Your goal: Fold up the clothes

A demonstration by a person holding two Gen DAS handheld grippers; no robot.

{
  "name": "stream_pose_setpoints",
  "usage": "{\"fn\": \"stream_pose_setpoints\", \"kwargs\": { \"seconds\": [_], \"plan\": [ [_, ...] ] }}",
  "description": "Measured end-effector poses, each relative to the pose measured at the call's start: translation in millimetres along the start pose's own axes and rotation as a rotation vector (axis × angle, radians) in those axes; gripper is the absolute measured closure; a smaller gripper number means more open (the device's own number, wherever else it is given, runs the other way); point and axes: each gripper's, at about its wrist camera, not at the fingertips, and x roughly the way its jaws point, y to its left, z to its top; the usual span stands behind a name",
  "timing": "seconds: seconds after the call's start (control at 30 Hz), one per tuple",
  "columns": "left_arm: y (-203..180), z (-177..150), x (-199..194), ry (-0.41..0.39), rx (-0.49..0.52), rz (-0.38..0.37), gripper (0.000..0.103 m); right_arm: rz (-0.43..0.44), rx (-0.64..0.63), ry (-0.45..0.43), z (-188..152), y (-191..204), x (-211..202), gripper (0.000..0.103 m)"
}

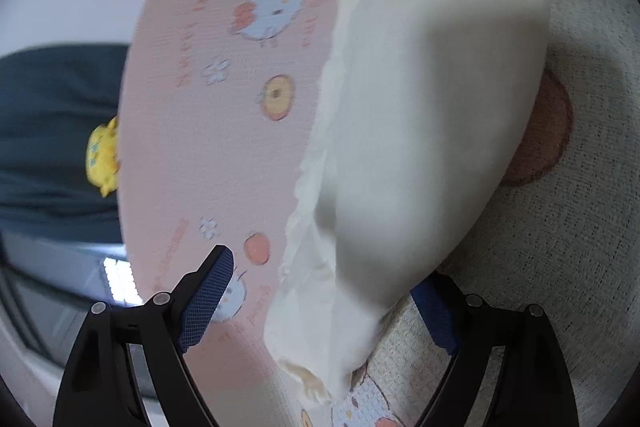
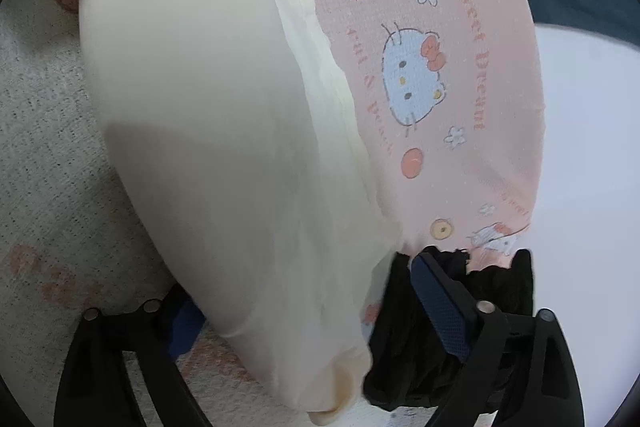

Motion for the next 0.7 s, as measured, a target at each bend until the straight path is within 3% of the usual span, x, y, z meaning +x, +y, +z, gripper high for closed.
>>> {"fn": "stream_pose_setpoints", "kwargs": {
  "seconds": [0.1,0.17,0.23,0.3,0.4,0.47,0.7],
  "plan": [
    [-3,0,-2,0.017,-0.046,0.015,0.028,0.036,0.031,-0.017,-4,6,-5,0.037],
    [-7,4,0,0.037,-0.067,-0.016,0.044,0.057,0.044,-0.023,-7,19,-11,0.074],
    [-17,7,-2,0.078,-0.090,-0.069,0.085,0.020,0.083,-0.025,-8,28,-12,0.080],
    [-26,12,-1,0.127,-0.117,-0.115,0.096,0.014,0.105,-0.016,-7,30,-12,0.081],
    [-26,16,-1,0.152,-0.120,-0.119,0.096,0.035,0.122,-0.006,-6,26,-10,0.081],
    [-22,18,1,0.154,-0.161,-0.156,0.096,0.026,0.133,0.001,-4,26,-10,0.081],
    [-16,28,3,0.197,-0.297,-0.178,0.096,0.032,0.192,-0.006,-7,23,-12,0.081]
  ]
}}
